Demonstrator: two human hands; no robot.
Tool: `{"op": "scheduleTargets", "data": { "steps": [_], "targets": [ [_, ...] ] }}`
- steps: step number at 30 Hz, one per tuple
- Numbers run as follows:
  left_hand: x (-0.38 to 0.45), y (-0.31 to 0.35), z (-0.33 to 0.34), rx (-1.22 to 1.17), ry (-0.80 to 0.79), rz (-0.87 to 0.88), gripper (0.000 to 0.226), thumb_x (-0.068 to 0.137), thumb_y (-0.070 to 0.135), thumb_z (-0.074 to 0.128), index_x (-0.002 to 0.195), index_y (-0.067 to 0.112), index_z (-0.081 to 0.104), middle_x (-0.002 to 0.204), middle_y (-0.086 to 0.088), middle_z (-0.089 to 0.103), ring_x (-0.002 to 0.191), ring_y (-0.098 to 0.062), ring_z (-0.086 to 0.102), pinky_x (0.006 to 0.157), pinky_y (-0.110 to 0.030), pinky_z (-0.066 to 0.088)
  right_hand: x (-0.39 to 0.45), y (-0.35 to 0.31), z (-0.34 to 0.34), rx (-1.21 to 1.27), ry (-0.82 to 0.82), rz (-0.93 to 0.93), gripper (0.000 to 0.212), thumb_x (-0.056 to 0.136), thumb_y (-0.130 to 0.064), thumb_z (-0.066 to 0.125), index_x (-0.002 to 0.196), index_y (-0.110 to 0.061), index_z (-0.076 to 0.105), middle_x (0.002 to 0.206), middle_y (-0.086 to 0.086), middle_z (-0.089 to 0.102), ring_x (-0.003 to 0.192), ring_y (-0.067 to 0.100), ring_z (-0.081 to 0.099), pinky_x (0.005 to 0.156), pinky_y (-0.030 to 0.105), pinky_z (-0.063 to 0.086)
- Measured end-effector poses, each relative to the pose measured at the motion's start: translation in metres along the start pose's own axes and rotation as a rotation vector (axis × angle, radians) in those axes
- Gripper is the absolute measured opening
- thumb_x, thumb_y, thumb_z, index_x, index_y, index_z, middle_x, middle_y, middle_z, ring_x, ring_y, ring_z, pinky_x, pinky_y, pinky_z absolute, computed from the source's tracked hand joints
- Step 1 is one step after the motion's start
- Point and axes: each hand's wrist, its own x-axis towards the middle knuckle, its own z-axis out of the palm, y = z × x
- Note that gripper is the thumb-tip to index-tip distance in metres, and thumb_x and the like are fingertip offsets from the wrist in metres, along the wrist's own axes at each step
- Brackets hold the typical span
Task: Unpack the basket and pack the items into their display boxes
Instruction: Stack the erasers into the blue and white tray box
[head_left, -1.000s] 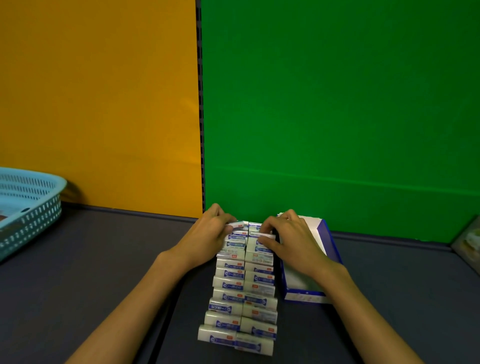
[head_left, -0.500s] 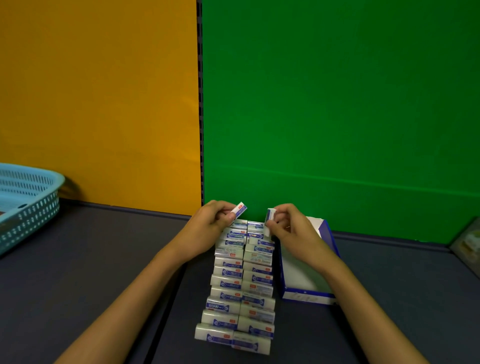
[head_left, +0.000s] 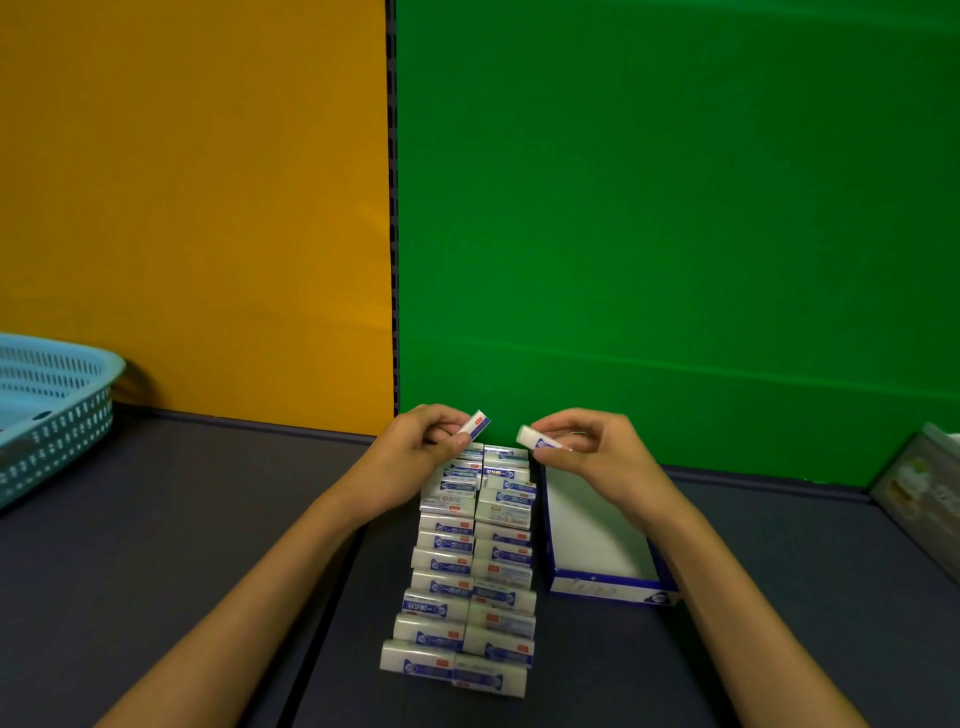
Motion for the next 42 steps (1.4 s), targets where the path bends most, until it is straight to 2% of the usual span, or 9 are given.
{"op": "scheduleTargets", "data": {
  "steps": [5, 9, 11, 14, 19, 22, 27, 33, 42],
  "targets": [
    [0.0, 0.014, 0.008, 0.033, -0.016, 0.026, 0.023, 0.099, 0.019, 0.06, 0.121, 0.02, 0.064, 0.111, -0.003, 0.062, 0.098, -0.004, 0.061, 0.085, -0.015, 0.049, -0.005, 0.011, -0.038, -0.321, 0.065, -0.075, 0.019, 0.081, -0.014, 0.081, 0.096, -0.023, 0.078, 0.091, -0.008, 0.074, 0.083, 0.001, 0.066, 0.076, 0.015, 0.049],
    [0.01, 0.038, 0.028, 0.149, -0.039, 0.103, 0.024, 0.099, 0.022, 0.06, 0.123, 0.022, 0.065, 0.106, 0.005, 0.062, 0.094, 0.0, 0.057, 0.079, -0.011, 0.046, -0.009, 0.023, -0.063, -0.575, 0.116, -0.117, 0.018, 0.08, -0.019, 0.082, 0.096, -0.026, 0.078, 0.086, -0.011, 0.069, 0.079, 0.006, 0.063, 0.073, 0.025, 0.049],
    [0.021, 0.048, 0.042, 0.241, -0.041, 0.16, 0.024, 0.1, 0.024, 0.059, 0.122, 0.023, 0.066, 0.104, 0.007, 0.062, 0.094, -0.002, 0.056, 0.08, -0.017, 0.046, -0.008, 0.029, -0.067, -0.74, 0.108, -0.134, 0.017, 0.082, -0.025, 0.08, 0.097, -0.03, 0.077, 0.088, -0.013, 0.069, 0.081, 0.01, 0.058, 0.072, 0.029, 0.045],
    [0.041, 0.056, 0.065, 0.377, -0.039, 0.199, 0.022, 0.1, 0.022, 0.058, 0.119, 0.017, 0.068, 0.104, 0.0, 0.063, 0.096, -0.015, 0.057, 0.083, -0.029, 0.043, -0.003, 0.032, -0.063, -0.897, 0.095, -0.131, 0.016, 0.085, -0.034, 0.075, 0.101, -0.033, 0.075, 0.095, -0.011, 0.07, 0.089, 0.015, 0.05, 0.075, 0.033, 0.044],
    [0.065, 0.049, 0.095, 0.622, -0.057, 0.16, 0.02, 0.099, 0.02, 0.056, 0.115, 0.013, 0.066, 0.107, -0.009, 0.064, 0.1, -0.029, 0.058, 0.084, -0.037, 0.044, 0.003, 0.034, -0.064, -1.073, 0.149, -0.109, 0.019, 0.088, -0.028, 0.068, 0.105, -0.032, 0.074, 0.096, -0.005, 0.072, 0.098, 0.023, 0.051, 0.072, 0.032, 0.037],
    [0.07, 0.042, 0.104, 0.754, -0.11, 0.149, 0.017, 0.099, 0.015, 0.054, 0.108, 0.01, 0.067, 0.106, -0.015, 0.065, 0.1, -0.034, 0.057, 0.079, -0.038, 0.043, 0.001, 0.038, -0.065, -1.105, 0.156, -0.07, 0.023, 0.09, -0.022, 0.063, 0.106, -0.033, 0.074, 0.095, -0.003, 0.071, 0.099, 0.023, 0.05, 0.07, 0.032, 0.037],
    [0.077, 0.043, 0.118, 0.96, -0.183, 0.187, 0.015, 0.097, 0.01, 0.053, 0.099, 0.008, 0.068, 0.095, -0.015, 0.066, 0.097, -0.032, 0.053, 0.08, -0.045, 0.046, 0.002, 0.039, -0.064, -1.121, 0.145, -0.008, 0.029, 0.09, -0.013, 0.059, 0.108, -0.031, 0.072, 0.095, 0.003, 0.068, 0.103, 0.025, 0.049, 0.068, 0.034, 0.038],
    [0.076, 0.053, 0.135, 1.165, -0.208, 0.214, 0.029, 0.087, -0.009, 0.048, 0.106, 0.005, 0.064, 0.112, -0.015, 0.06, 0.108, -0.031, 0.053, 0.087, -0.039, 0.045, 0.002, 0.041, -0.058, -1.159, 0.219, 0.027, 0.024, 0.091, -0.007, 0.056, 0.104, -0.021, 0.071, 0.094, 0.006, 0.068, 0.106, 0.027, 0.05, 0.066, 0.033, 0.037],
    [0.072, 0.055, 0.13, 1.319, -0.222, 0.151, 0.028, 0.088, -0.004, 0.052, 0.11, 0.01, 0.063, 0.113, -0.013, 0.062, 0.108, -0.031, 0.06, 0.085, -0.037, 0.046, 0.006, 0.04, -0.057, -1.07, 0.15, -0.006, 0.027, 0.092, -0.007, 0.058, 0.109, -0.02, 0.074, 0.094, 0.011, 0.068, 0.106, 0.028, 0.05, 0.074, 0.036, 0.045]
  ]
}}
